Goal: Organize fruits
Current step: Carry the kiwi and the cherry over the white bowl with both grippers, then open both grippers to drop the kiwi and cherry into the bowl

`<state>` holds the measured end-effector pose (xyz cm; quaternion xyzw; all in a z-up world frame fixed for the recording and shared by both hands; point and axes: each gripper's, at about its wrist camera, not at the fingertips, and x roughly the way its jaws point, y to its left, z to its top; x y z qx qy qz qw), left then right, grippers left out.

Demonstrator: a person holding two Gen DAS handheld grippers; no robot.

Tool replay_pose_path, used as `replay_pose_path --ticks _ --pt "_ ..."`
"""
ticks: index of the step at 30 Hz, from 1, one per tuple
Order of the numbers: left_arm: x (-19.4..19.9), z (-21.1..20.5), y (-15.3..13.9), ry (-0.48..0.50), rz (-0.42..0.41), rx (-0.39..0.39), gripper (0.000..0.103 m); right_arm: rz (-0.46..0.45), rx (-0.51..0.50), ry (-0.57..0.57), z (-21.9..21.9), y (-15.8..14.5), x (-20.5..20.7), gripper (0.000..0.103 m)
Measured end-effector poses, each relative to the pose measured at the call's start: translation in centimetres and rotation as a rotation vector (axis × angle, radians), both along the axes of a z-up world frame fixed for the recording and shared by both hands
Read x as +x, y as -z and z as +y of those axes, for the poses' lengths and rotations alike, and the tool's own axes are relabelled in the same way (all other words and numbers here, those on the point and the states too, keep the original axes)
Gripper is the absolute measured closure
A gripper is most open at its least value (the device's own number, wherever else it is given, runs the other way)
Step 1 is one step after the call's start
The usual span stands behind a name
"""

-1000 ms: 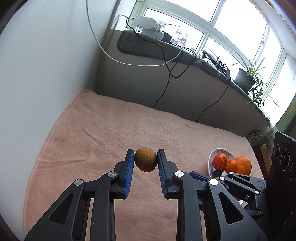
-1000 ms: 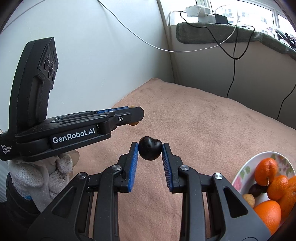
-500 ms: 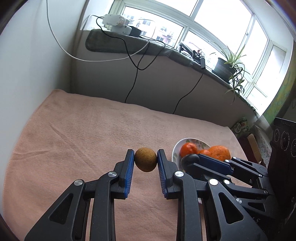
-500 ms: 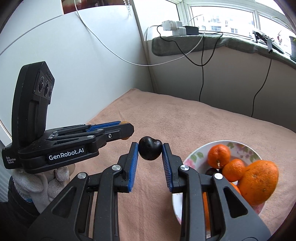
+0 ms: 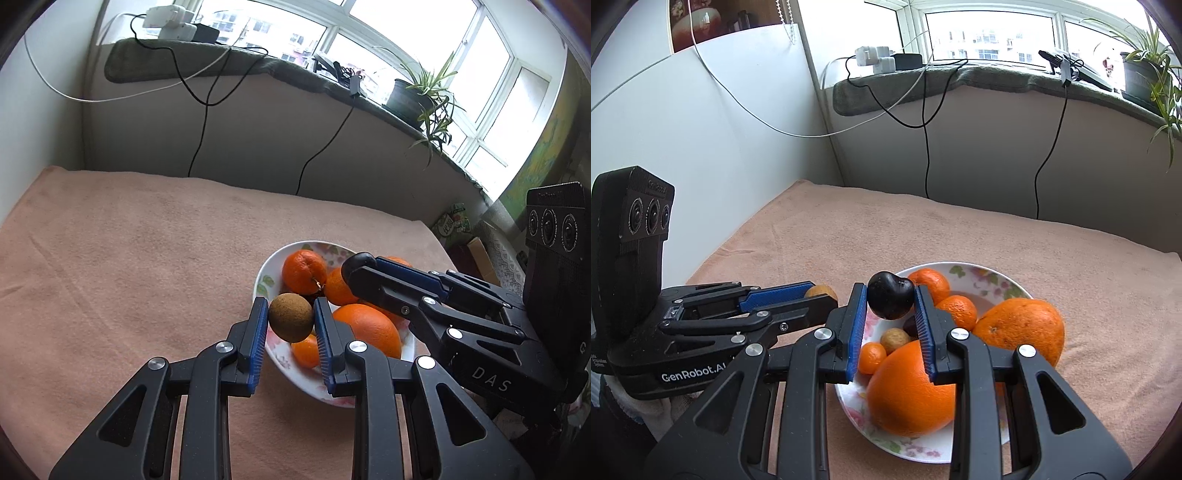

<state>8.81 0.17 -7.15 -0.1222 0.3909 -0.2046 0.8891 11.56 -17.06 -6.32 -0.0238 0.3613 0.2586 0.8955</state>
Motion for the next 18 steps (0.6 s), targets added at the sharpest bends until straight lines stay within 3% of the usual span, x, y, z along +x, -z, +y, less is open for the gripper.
replay_pose_path --ticks 18 --pt "0.7 -2.9 0.1 0.045 -0.002 0.037 0.079 0.01 0.003 0.039 -1.8 0.3 0.6 0.075"
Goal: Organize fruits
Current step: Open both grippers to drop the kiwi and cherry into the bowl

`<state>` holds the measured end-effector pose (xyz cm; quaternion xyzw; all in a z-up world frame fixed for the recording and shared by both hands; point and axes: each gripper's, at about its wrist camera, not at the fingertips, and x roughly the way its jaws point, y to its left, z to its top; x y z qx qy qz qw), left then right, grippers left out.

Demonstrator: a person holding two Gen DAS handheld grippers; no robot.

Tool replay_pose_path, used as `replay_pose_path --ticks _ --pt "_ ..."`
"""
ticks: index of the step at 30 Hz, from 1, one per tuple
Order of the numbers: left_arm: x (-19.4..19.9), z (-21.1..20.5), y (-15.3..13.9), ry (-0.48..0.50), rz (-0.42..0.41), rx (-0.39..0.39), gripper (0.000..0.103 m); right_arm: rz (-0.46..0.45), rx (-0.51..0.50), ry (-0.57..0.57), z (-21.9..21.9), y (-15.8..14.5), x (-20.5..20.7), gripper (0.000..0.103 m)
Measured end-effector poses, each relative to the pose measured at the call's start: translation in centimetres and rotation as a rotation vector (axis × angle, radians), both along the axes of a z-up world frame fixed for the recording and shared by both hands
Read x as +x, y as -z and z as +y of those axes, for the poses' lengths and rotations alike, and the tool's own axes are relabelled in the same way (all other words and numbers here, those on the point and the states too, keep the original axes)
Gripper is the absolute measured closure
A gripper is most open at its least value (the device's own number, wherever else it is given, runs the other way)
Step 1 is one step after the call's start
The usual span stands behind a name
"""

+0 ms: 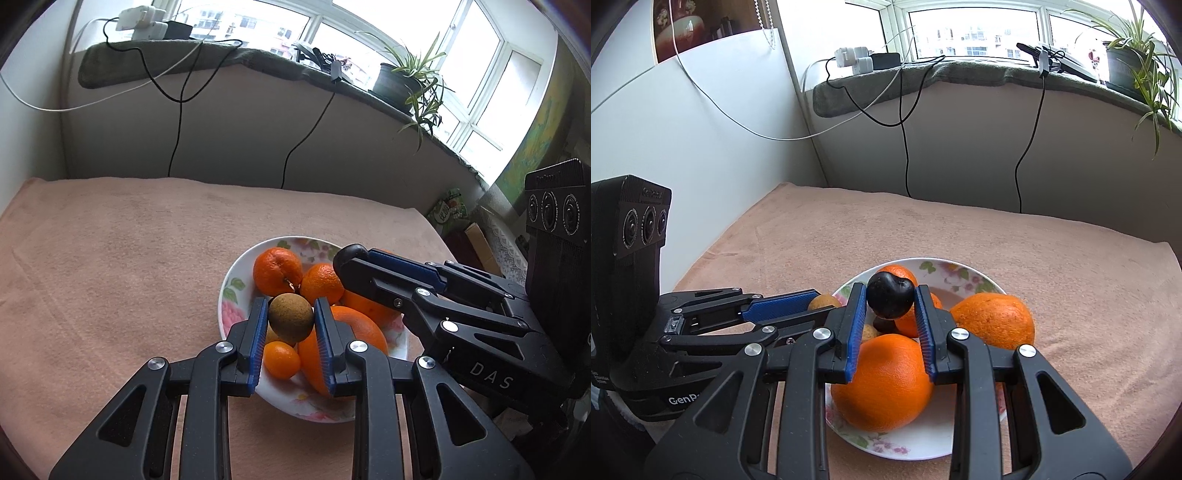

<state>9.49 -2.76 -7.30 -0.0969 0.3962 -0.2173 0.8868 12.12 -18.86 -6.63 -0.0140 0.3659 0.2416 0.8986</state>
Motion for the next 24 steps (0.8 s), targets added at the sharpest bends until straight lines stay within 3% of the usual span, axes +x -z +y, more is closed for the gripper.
replay_pose_path --ticks 10,12,16,22,24 --pt "-0.1 -0.2 -0.3 0.0 -0.006 0.007 0.075 0.007 0.008 0.015 -0.9 0.1 0.1 0.075" --pt "-0.1 -0.2 -0.3 -0.002 -0.007 0.004 0.068 0.004 0.005 0.018 -1.0 0.0 0.1 0.074" --pt "-0.2 -0.1 -0.5 -0.011 -0.011 0.0 0.066 -0.009 0.017 0.034 -1.6 -0.3 0.0 0.057" --pt "-0.7 -0.2 -0.7 -0.012 -0.025 0.01 0.06 -0.023 0.029 0.046 -2.3 -0.9 -0.4 0.056" --pt "-1.0 -0.3 -0.9 -0.014 -0.032 0.015 0.06 -0.027 0.031 0.054 -2.5 -1.1 -0.7 0.052"
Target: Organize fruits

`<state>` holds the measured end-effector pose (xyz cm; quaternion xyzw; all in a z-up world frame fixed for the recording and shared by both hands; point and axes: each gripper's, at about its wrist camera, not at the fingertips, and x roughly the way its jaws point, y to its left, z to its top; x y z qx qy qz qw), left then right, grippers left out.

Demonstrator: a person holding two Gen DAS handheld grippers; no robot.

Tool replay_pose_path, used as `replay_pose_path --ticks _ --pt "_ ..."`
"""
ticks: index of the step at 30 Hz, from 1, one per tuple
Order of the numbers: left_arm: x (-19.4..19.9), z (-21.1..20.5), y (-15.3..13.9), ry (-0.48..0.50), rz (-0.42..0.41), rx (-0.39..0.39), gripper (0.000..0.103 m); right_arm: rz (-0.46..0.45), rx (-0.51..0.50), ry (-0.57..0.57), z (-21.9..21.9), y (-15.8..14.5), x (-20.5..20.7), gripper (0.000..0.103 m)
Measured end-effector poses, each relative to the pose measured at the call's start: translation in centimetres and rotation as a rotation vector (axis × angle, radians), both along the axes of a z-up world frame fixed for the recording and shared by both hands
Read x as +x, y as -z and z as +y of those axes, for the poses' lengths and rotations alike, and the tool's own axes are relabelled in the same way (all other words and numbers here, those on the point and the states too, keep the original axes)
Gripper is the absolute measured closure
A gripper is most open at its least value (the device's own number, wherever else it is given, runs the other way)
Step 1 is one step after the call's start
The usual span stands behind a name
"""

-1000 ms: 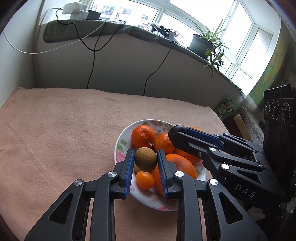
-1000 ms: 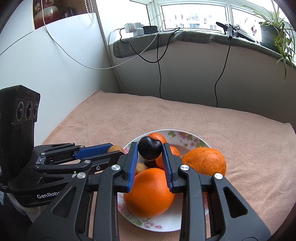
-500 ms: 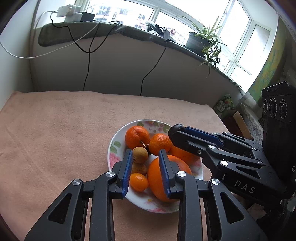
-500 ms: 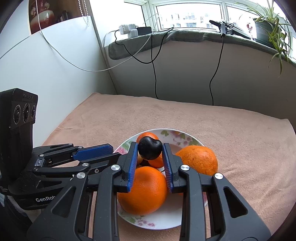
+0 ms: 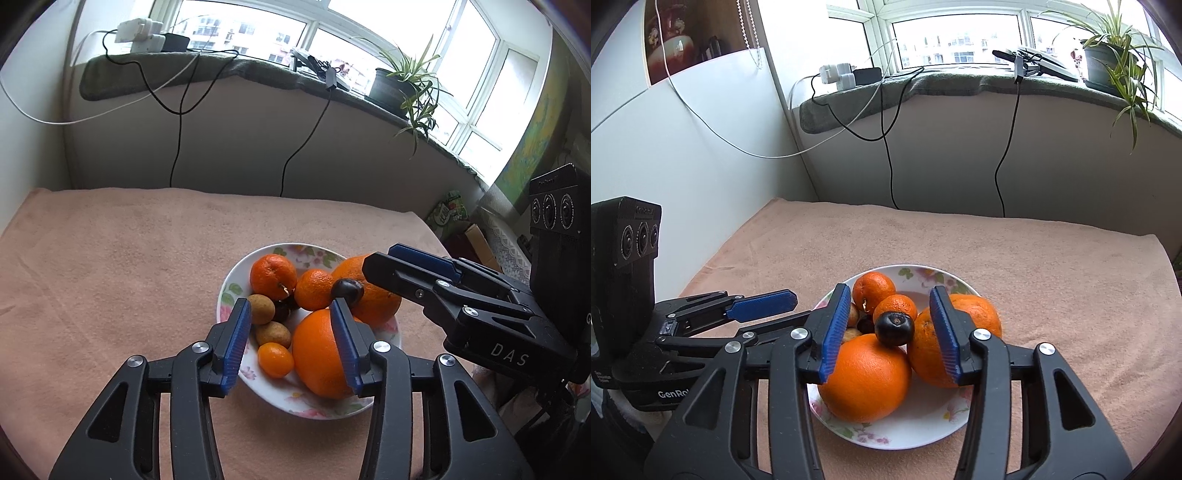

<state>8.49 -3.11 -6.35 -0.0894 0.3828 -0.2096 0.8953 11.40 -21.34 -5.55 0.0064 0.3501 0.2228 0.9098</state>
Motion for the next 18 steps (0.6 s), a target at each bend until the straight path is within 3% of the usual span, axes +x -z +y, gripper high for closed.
replay_pose_path --ticks 1,2,7,10,14,18 --pt "-0.2 0.0 -0.1 -0.004 -0.003 0.001 0.059 -0.004 0.004 0.006 -0.2 -0.1 -0.2 0.041" --pt "-0.3 0.0 -0.2 -0.005 -0.008 0.0 0.057 -0.008 0.007 0.013 -0.4 -0.1 -0.3 0.038" --pt "-1.3 0.0 -0.8 -0.02 -0.031 0.016 0.052 -0.016 0.036 0.023 -1.0 -0.7 -1.2 0.035" --pt "-2.0 0.1 -1.2 -0.032 -0.054 0.027 0.044 -0.034 0.038 0.028 -1.3 -1.2 -1.9 0.027" --pt "-3.4 0.1 -1.8 -0.07 -0.103 0.074 0.034 -0.05 0.031 0.029 -1.6 -1.5 -3.1 0.027" --pt "-4.9 0.6 -2.4 -0.108 -0.128 0.089 0.031 -0.055 0.026 0.034 -2.0 -1.6 -4.1 0.027"
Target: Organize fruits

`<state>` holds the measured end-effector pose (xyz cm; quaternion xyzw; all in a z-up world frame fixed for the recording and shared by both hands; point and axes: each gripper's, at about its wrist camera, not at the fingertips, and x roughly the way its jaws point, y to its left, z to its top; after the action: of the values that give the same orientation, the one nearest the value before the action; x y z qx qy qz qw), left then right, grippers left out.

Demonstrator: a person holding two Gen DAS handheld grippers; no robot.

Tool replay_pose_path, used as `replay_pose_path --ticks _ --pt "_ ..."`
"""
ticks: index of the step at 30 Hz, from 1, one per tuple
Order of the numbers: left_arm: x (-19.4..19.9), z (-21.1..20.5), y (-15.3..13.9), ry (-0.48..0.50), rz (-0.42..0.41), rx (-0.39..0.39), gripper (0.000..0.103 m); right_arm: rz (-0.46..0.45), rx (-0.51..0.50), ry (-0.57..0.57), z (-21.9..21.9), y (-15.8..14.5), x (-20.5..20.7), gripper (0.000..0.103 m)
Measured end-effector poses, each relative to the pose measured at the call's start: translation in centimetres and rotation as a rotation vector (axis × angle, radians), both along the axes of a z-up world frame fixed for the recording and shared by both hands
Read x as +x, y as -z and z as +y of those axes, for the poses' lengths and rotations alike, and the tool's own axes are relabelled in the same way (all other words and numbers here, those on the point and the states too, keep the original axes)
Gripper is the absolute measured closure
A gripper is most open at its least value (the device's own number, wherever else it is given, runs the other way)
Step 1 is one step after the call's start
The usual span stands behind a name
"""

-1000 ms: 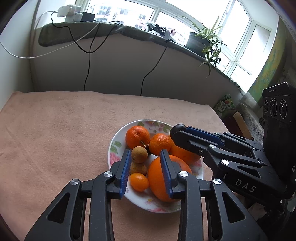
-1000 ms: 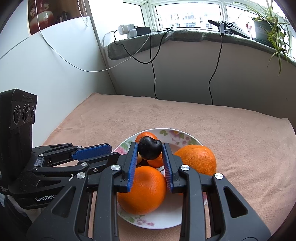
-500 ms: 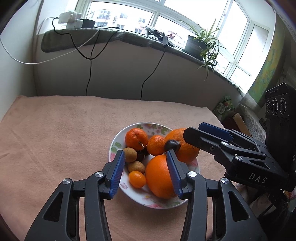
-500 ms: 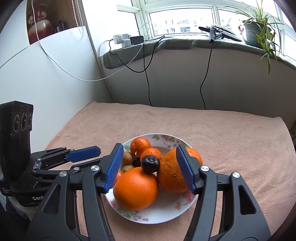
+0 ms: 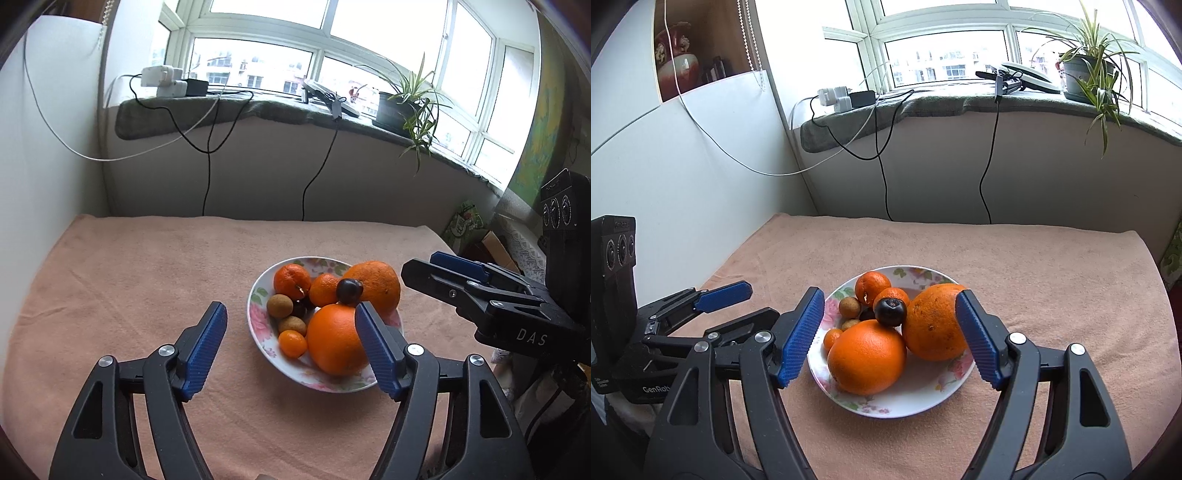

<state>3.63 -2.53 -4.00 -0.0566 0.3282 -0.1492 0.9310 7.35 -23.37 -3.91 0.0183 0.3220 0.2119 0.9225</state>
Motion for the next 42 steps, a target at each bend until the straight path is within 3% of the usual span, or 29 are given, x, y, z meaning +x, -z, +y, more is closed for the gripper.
replay_pose_path --ticks 4,8,42 --pt "-1.3 0.1 -0.6 -0.026 -0.026 0.024 0.031 -0.002 0.0 0.006 -0.4 -0.1 -0.8 0.026" --pt "-2.0 -0.1 -0.9 -0.049 -0.042 0.047 0.028 -0.037 -0.006 0.022 -0.8 -0.4 -1.8 0.005" --pt "-3.4 -1.2 -1.6 -0.104 -0.059 0.094 0.026 -0.045 -0.028 0.068 -1.6 -0.2 -2.4 0.005"
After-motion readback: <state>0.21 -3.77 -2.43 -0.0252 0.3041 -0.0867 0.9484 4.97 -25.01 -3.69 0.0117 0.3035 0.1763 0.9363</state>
